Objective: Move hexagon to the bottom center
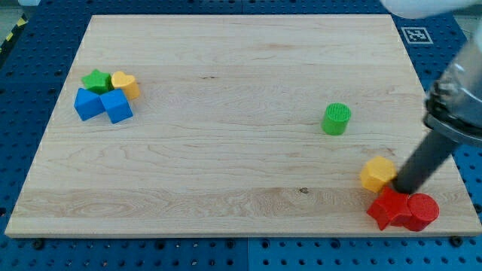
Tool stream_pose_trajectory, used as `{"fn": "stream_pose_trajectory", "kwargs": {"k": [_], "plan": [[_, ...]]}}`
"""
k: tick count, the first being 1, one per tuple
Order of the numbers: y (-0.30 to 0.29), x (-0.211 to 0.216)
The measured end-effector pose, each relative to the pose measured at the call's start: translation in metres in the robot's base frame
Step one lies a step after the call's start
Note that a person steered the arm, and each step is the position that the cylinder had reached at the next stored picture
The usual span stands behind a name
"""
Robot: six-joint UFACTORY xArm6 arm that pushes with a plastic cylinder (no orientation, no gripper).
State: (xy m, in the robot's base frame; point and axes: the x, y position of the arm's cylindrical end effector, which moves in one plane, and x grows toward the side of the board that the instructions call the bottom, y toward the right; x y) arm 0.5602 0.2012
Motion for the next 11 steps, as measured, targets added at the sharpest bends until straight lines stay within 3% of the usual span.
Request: {"fn": "stream_pose_trajectory", "kwargs": {"k": [1, 2, 3, 5, 6, 9, 11], "plan": [[-0.037, -0.040], [-0.069, -0.053], [-0.061, -0.058], [-0.023, -0.043], [-0.030, -0.031], [-0.167, -0.030], [-0.166, -0.020]]}}
